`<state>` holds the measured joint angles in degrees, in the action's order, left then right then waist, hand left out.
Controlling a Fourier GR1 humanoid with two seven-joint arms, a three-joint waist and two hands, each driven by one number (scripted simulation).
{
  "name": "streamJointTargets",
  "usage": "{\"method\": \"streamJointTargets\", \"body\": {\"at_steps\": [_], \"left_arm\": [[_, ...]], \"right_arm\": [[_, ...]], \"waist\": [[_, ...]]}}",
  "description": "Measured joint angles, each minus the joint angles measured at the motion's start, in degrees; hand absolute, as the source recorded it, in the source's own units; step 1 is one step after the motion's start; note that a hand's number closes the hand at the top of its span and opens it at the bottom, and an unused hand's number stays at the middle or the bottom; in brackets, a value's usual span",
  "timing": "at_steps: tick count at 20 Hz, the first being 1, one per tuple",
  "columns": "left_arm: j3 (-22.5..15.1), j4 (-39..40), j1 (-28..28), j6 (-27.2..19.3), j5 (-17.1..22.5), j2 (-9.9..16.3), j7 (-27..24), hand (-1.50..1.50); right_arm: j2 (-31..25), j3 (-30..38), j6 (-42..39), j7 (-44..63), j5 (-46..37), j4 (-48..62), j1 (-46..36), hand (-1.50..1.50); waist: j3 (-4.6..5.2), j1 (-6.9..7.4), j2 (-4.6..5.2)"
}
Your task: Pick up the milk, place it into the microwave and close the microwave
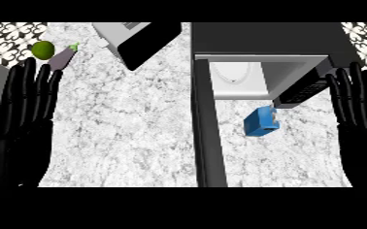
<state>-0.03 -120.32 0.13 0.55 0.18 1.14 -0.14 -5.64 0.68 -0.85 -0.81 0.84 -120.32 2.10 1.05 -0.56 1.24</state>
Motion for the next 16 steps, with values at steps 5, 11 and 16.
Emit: {"method": "streamJointTargets", "body": {"at_steps": [5, 11, 16], "left_arm": [[-2.12, -2.16, 2.83, -0.44, -3.11, 0.09, 0.35, -1.5], [-6.4, -4.63, 8.36, -2.76, -0.7, -0.67, 2.81, -1.5], [-8.86, -9.56, 15.35, -2.94, 0.46, -0.66, 3.09, -1.5]], "right_arm": [[1.55, -4.61, -0.43, 2.4, -0.86, -0.45, -2.6, -1.5], [4.05, -13.36, -4.53, 8.26, 6.8, -0.44, -4.94, -1.5], [5.08, -18.07, -3.31, 13.33, 8.61, -3.49, -5.43, -1.5]], "waist": [[-0.76, 0.67, -0.93], [-0.96, 1.43, -1.26], [-1.01, 1.1, -1.34]]}}
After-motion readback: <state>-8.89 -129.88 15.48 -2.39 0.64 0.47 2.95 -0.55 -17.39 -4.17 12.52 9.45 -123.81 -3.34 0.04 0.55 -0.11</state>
